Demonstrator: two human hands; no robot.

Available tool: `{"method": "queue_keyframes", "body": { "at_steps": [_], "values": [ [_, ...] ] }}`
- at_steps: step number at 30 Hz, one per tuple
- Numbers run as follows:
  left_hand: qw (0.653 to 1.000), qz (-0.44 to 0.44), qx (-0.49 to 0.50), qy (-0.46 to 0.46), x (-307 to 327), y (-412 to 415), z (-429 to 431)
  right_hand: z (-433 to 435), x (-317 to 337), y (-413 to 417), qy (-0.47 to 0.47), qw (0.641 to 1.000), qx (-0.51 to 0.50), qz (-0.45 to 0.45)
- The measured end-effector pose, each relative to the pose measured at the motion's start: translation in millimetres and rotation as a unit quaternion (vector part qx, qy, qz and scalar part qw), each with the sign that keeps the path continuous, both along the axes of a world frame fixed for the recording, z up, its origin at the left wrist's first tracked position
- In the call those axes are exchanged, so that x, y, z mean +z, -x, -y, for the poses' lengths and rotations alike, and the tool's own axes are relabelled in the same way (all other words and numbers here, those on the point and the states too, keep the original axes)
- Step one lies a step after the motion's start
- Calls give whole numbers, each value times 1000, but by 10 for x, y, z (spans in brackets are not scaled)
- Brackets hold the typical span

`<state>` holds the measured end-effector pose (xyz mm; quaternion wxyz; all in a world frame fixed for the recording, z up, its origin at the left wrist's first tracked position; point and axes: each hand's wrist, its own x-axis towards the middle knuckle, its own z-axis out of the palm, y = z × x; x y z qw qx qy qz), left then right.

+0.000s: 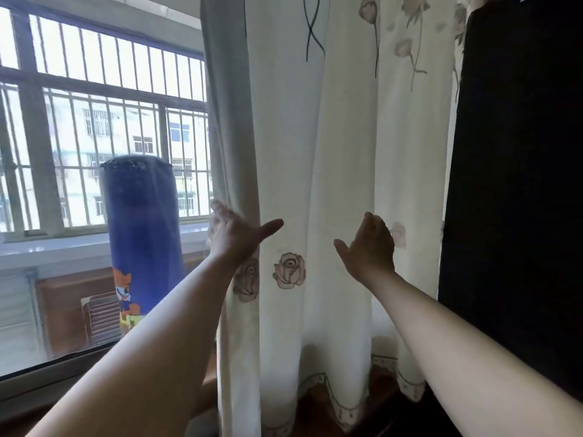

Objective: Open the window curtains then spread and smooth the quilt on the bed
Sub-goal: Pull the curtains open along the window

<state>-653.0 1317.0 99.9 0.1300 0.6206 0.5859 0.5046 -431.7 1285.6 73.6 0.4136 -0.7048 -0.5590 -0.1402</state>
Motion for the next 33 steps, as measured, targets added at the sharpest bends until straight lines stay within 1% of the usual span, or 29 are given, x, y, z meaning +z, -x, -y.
{"method": "queue_keyframes", "body": {
  "at_steps": [5,7,8,10,12,13,15,19,21,23,26,28,31,33],
  "values": [
    [1000,-7,6,6,39,-463,-537,-428,72,-293,30,996,-25,-84],
    [1000,6,-17,13,73,-665,-784,-612,122,-400,51,991,-32,-117],
    [1000,8,-27,12,82,-759,-887,-665,150,-442,58,990,-36,-120],
    [999,-21,-50,1,106,-950,-1066,-788,185,-554,65,993,-46,-88],
    [994,-71,-80,-25,123,-1148,-1266,-911,207,-668,68,994,-70,-41],
    [991,-88,-97,-36,128,-1241,-1353,-954,215,-716,72,993,-82,-33],
    [985,-107,-125,-52,115,-1423,-1518,-1033,213,-835,74,991,-104,-28],
    [976,-148,-140,-76,22,-1811,-1905,-1202,144,-1212,53,986,-155,-23],
    [973,-153,-154,-82,-17,-2005,-2032,-1233,103,-1414,38,983,-175,-32],
    [970,-152,-168,-85,-13,-2185,-2057,-1227,79,-1567,47,981,-189,-17],
    [969,-137,-193,-74,29,-2416,-2031,-1184,86,-1727,43,974,-222,-2],
    [969,-109,-216,-54,36,-2531,-2005,-1131,66,-1815,14,969,-244,29],
    [959,0,-282,-37,-3,-2645,-1903,-1033,23,-1929,-76,963,-237,100],
    [943,51,-321,-67,1,-2712,-1753,-974,28,-2005,-127,955,-247,103]
  ]
}}
